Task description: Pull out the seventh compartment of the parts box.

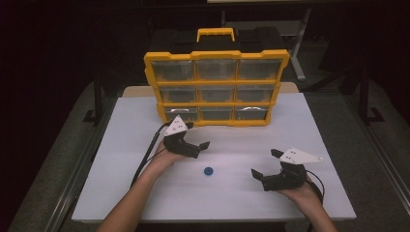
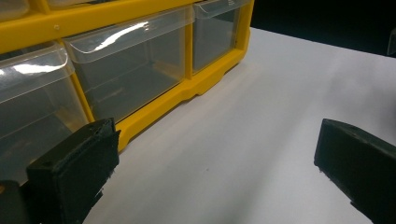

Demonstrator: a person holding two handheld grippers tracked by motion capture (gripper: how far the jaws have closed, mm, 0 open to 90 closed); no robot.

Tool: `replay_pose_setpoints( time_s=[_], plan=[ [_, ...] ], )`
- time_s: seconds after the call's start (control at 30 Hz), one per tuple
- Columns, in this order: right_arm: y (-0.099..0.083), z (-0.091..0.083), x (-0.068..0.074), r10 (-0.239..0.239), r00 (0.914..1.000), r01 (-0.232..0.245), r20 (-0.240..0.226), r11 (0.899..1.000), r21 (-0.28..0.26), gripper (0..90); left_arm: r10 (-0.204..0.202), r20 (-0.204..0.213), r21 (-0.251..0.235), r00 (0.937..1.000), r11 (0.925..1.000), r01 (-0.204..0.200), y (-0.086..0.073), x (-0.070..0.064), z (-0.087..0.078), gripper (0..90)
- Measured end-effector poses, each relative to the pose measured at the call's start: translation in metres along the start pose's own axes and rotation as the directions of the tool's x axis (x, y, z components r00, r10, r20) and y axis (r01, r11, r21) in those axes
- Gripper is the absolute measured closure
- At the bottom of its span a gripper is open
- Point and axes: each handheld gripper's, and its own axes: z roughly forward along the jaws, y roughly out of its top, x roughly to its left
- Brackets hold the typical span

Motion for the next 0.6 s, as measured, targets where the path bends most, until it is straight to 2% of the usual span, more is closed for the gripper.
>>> replay_pose_setpoints(
  time_s=[0.6],
  plan=[
    [-0.0008,0.0004,0.0002,0.001,1.0000,-0.001,0.000,1.000,0.004,0.0,0.062,-0.021,0.008,0.9978,0.9980,-0.062,-0.0001,-0.0027,0.0021,0.0]
  ],
)
